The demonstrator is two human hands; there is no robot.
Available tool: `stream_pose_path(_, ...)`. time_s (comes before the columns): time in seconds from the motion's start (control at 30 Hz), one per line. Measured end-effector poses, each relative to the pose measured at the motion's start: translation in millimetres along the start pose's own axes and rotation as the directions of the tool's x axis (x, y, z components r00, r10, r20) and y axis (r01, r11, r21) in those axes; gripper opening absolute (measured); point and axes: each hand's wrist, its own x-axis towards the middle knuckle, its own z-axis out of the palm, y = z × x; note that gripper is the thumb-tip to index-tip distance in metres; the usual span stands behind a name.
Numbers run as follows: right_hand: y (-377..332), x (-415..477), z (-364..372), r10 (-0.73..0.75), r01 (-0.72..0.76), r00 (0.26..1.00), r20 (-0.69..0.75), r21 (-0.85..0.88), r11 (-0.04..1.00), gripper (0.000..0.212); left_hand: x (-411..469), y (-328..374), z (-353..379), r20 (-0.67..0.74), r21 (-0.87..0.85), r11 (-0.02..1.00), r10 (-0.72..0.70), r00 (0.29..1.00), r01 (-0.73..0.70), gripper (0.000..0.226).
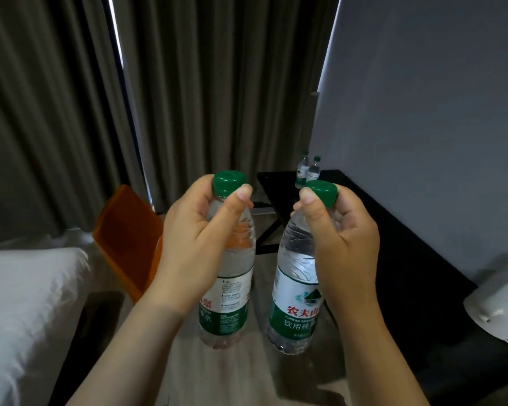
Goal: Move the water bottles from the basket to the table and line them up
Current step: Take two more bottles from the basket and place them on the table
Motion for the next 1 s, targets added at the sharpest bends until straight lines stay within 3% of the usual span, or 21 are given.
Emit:
stream_pose_path(0.27,58,75,45,-0.009,0.000,0.986,-0.168,-0.053,0.999,0.016,109,-71,16,0.156,-0.045,0.999,0.023,0.988,-0.016,0.021)
stream_pose_path(0.5,101,119,53,0.000,-0.019,0.982,-0.187,-0.101,0.995,0.013,159,-117,47,0.246,-0.101,0.994,-0.015,0.969,0.041,0.022)
stream_pose_path(0.57,146,162,48,-0.013,-0.020,0.972,-0.233,-0.136,0.990,0.011,200,-152,85,0.290,-0.132,0.989,-0.022,0.957,0.062,0.023)
stream_pose_path(1.0,251,313,2,0.008,-0.044,0.973,-0.230,-0.149,0.988,0.013,321,-219,219,0.252,-0.115,0.993,0.010,0.968,0.020,0.024)
